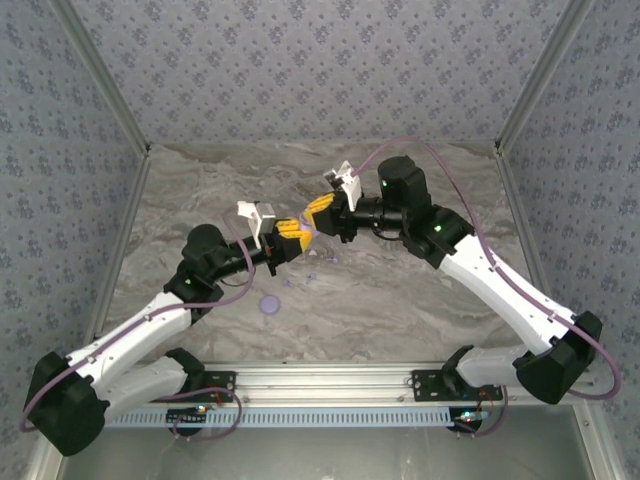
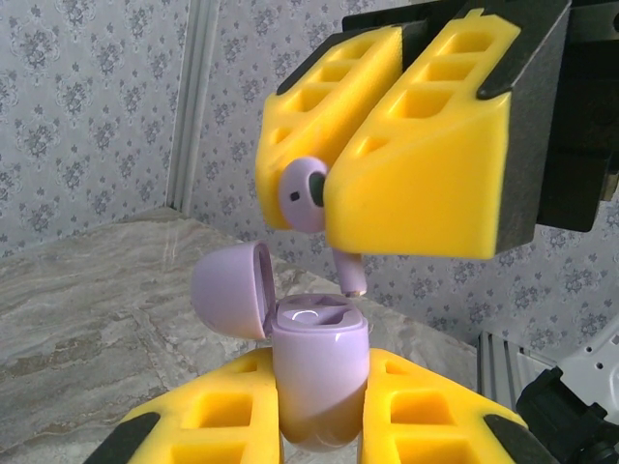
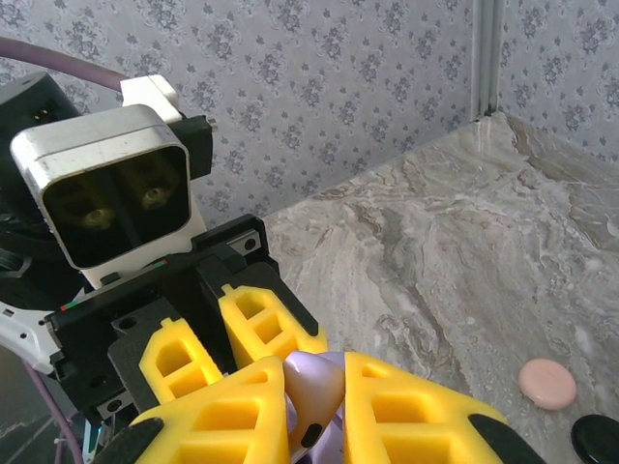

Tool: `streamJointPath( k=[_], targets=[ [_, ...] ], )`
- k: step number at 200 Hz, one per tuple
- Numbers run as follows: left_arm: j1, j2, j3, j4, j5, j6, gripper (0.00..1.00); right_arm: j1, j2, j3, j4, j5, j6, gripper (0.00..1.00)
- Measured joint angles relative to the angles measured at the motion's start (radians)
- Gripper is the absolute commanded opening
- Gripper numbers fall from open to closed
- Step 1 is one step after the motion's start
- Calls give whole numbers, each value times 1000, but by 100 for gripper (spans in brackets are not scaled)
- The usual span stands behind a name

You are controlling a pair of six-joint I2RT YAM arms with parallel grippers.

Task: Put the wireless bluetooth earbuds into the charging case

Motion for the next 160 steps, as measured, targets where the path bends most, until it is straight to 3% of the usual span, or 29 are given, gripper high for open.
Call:
streamJointPath(
  k=[160],
  targets=[
    [-4, 0, 2, -11, -1, 0, 0, 14, 5, 2, -20, 40, -21, 18]
  ],
)
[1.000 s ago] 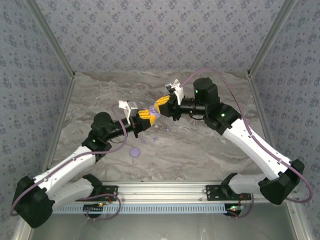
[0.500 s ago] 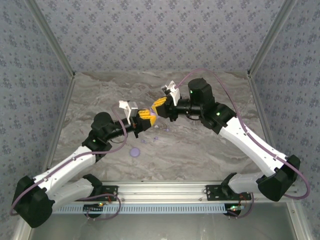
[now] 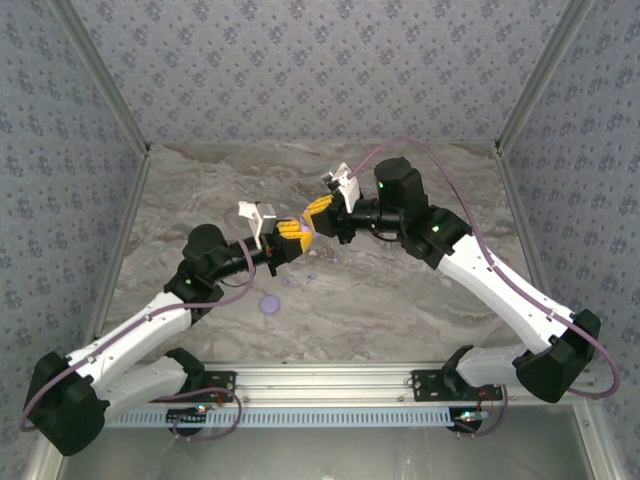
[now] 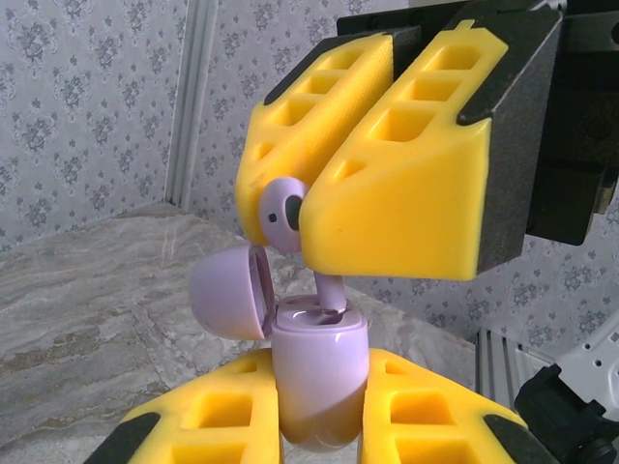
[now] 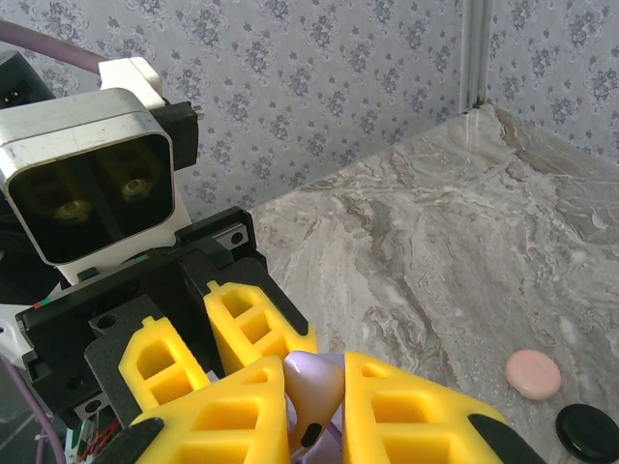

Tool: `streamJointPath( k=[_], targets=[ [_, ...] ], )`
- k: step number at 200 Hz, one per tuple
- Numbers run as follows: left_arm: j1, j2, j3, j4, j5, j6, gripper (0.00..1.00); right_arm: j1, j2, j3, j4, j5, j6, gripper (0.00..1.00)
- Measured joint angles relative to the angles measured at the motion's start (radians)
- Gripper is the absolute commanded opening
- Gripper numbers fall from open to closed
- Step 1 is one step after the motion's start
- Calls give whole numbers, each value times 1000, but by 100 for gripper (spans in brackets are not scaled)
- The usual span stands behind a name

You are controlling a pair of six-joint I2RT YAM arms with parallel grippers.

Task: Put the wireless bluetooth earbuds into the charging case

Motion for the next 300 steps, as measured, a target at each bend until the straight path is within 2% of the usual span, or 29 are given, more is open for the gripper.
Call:
streamJointPath(
  k=[135, 300],
  targets=[
    [0, 6, 2, -18, 0, 0, 0, 0, 0, 0, -24, 19, -3, 18],
    [-2, 41, 6, 39, 6, -32, 0, -13, -26, -40, 6, 32, -3, 18]
  ],
)
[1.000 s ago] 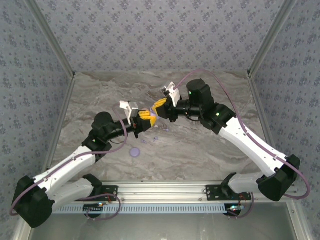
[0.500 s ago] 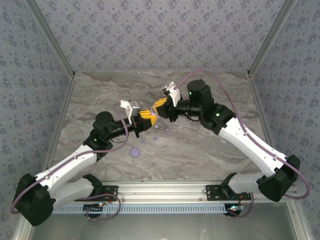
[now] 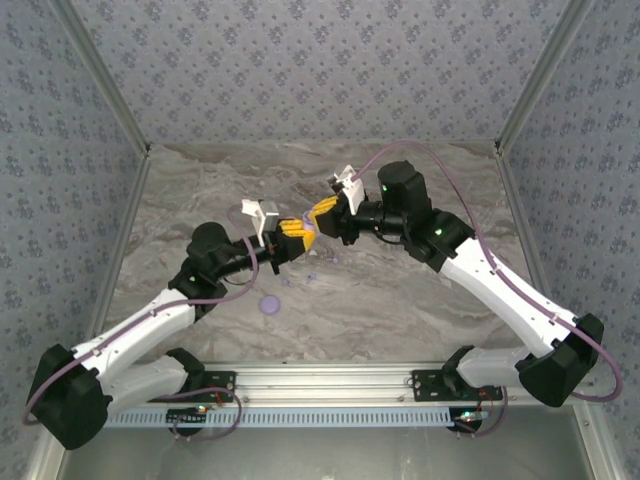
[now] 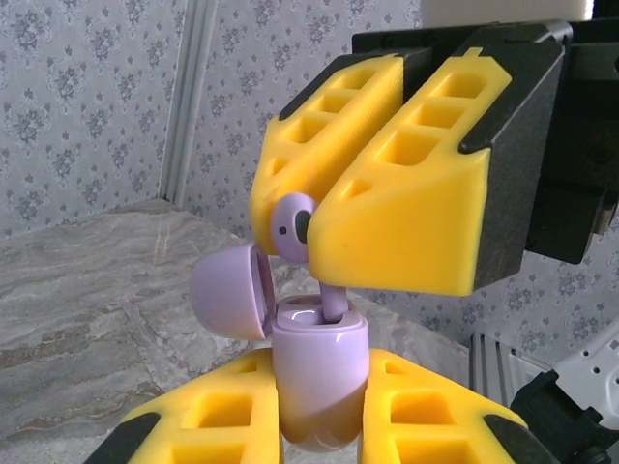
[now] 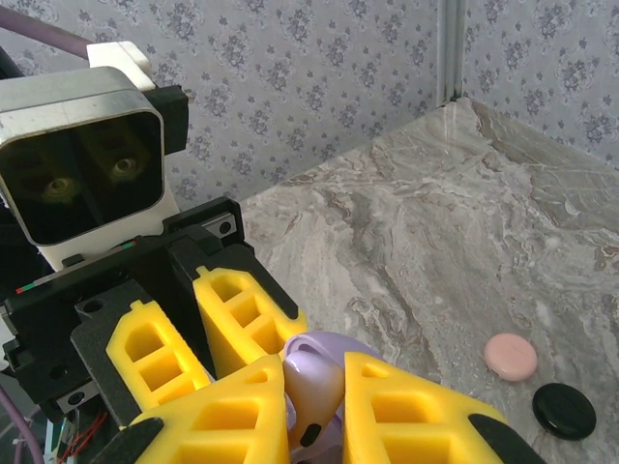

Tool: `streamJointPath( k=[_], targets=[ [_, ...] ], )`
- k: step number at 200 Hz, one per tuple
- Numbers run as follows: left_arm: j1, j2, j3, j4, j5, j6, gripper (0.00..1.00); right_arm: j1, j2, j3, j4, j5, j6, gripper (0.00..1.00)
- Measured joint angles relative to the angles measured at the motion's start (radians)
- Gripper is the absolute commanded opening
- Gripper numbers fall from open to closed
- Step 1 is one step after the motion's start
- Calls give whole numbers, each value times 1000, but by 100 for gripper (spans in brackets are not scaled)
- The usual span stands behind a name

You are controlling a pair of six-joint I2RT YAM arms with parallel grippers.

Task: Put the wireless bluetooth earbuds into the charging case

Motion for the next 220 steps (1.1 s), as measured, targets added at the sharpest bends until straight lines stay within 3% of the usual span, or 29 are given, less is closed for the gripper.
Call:
streamJointPath(
  k=[68, 136, 178, 220],
  targets=[
    [0, 11, 14, 14, 3, -13, 0, -4, -3, -2, 2, -16, 1, 23],
    [0, 19, 17, 24, 0, -12, 0, -32, -19, 2, -1, -64, 42, 53],
    [0, 22, 17, 31, -26, 6, 0, -110, -74, 5, -11, -43, 100, 56],
    [0, -27, 16, -8, -107, 59, 0, -150, -38, 8, -108, 103, 145, 54]
  ],
)
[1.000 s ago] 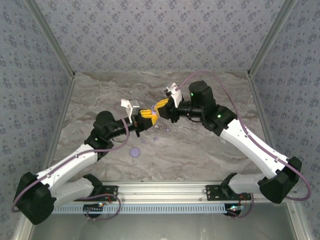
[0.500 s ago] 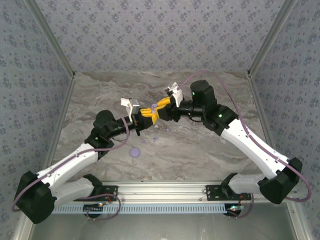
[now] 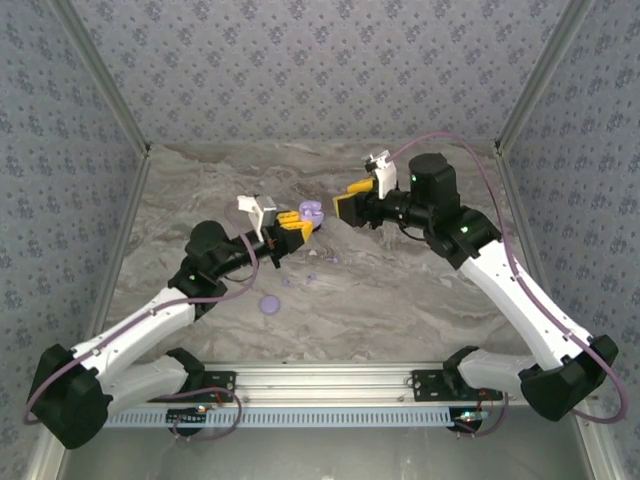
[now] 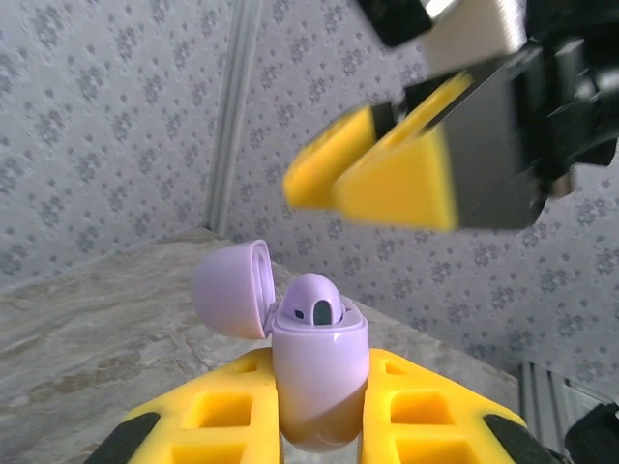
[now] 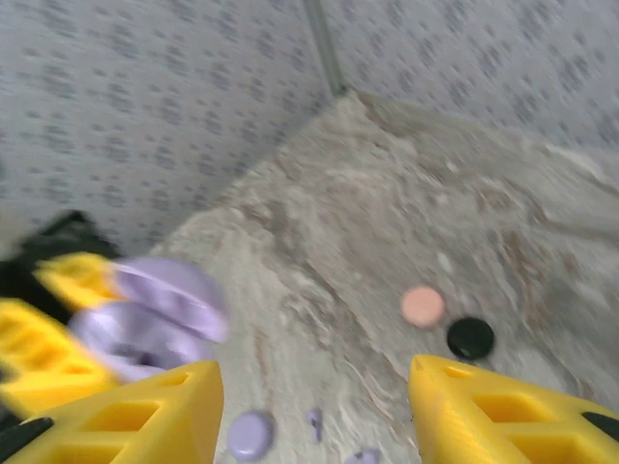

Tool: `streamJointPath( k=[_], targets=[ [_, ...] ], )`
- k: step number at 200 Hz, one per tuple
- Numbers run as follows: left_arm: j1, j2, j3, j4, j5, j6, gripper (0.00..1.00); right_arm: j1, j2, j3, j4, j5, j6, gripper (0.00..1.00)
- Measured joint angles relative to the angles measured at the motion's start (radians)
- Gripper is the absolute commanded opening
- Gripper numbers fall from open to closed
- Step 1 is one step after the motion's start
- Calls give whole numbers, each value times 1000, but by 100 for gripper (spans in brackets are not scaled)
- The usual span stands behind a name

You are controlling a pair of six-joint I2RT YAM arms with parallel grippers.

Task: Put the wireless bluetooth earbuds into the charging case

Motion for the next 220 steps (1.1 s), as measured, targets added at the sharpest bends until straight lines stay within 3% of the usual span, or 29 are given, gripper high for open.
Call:
streamJointPath(
  k=[72, 158, 220],
  targets=[
    [0, -135, -23, -112, -82, 71, 0, 5, 318, -191, -5, 134, 89, 44],
    [0, -142, -32, -150, -87, 72, 0, 88, 573, -150, 60, 253, 90, 39],
    [0, -142, -32, -157, -87, 72, 0, 109, 654, -123, 64, 306, 100, 35]
  ],
)
